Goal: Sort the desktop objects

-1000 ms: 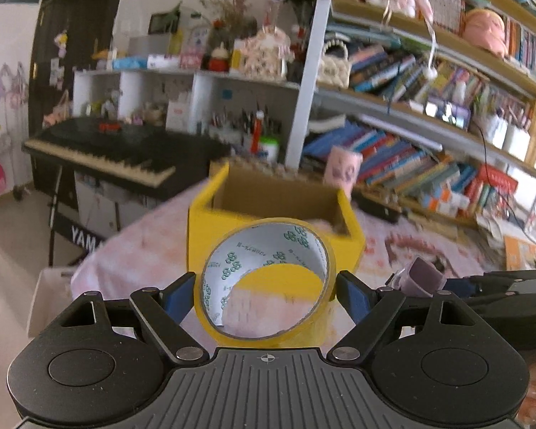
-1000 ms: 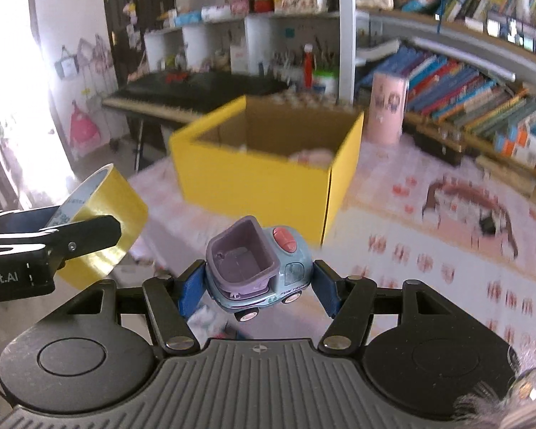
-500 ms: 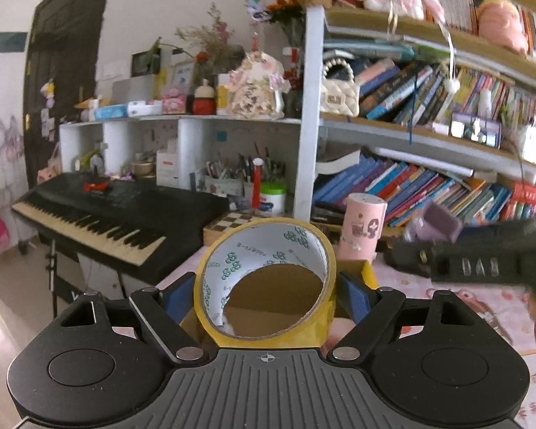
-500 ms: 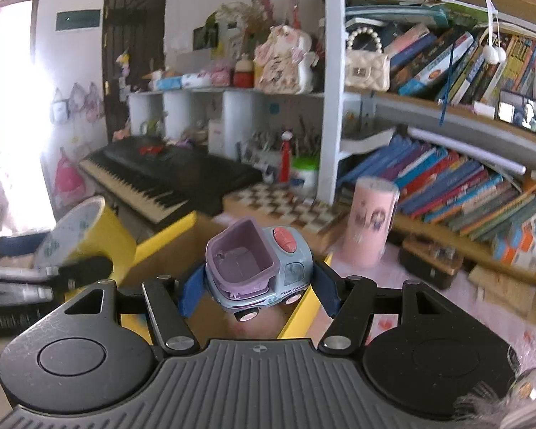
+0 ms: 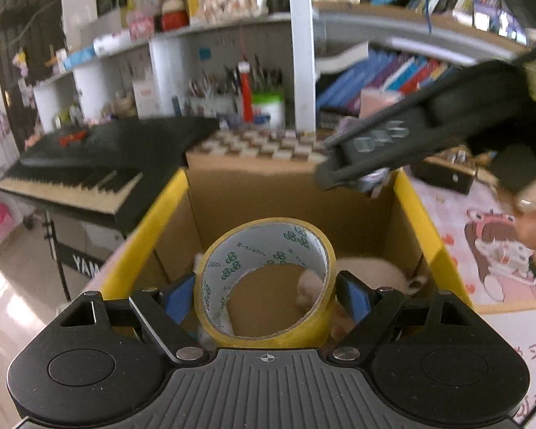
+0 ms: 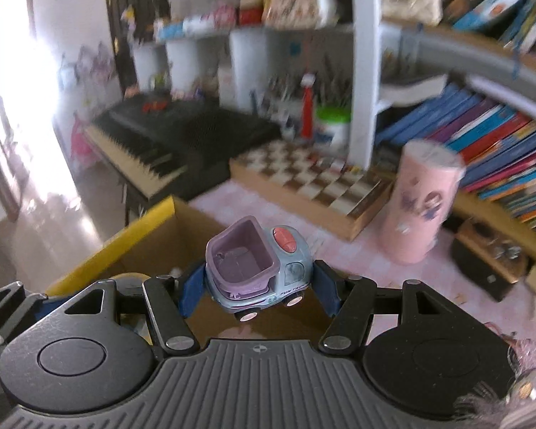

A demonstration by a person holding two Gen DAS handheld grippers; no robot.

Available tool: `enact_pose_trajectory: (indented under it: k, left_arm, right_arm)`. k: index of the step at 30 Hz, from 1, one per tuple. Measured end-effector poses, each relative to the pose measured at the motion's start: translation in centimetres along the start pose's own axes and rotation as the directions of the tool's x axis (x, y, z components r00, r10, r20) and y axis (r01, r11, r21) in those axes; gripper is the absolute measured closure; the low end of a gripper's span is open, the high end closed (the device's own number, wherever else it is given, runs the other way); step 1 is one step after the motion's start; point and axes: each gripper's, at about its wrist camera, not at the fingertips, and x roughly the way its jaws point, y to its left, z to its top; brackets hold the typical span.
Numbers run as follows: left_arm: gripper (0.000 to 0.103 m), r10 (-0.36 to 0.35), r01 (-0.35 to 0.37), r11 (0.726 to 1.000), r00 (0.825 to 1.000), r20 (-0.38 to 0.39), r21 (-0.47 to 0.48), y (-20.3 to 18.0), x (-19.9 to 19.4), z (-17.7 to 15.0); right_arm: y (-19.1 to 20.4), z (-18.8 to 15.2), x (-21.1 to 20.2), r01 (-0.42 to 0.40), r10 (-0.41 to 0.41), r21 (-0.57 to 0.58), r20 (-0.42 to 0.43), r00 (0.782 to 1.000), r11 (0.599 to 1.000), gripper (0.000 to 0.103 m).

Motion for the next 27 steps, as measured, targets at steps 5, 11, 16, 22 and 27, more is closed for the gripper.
enact_pose_trajectory:
  k: [5, 11, 16, 22, 27]
  left_arm:
    - [0.018, -0.012, 0.011, 1.0, 0.998, -0.067, -0.017, -0.7, 0.8, -0.7]
    - [0.018, -0.014, 0.013, 1.0, 0.995, -0.097, -0.005, -2.0, 0.6, -1.5]
    - [0.017, 0.011, -0.012, 1.0, 0.995, -0.099, -0.011, -1.6, 0.7, -1.5]
    - [0.015, 0.059, -0.059, 0.998, 0.998, -0.013, -0.038, -0.8, -0.2, -0.7]
    - [0.009, 0.057, -0.049, 0.996, 0.991, 0.12, -0.07, -0.4, -3.3, 0.5]
  right_arm:
    - [0.5, 0.1, 3.9, -0.037, 0.034, -0.024, -0.124, 0.992, 0.999, 0.042]
    - [1.1, -0.2, 7.6, -0.041, 0.015, -0.1, -0.249, 0.968, 0.994, 0.042]
    - [0.9, -0.8, 9.1, -0.032, -0.004, -0.124, -0.281, 0.96, 0.992, 0.042]
    - [0.3, -0.3, 6.8, -0.039, 0.024, -0.092, -0.158, 0.987, 0.995, 0.035]
    - [-0.6, 0.0, 1.9, -0.042, 0.042, -0.014, -0.002, 0.999, 0.999, 0.034]
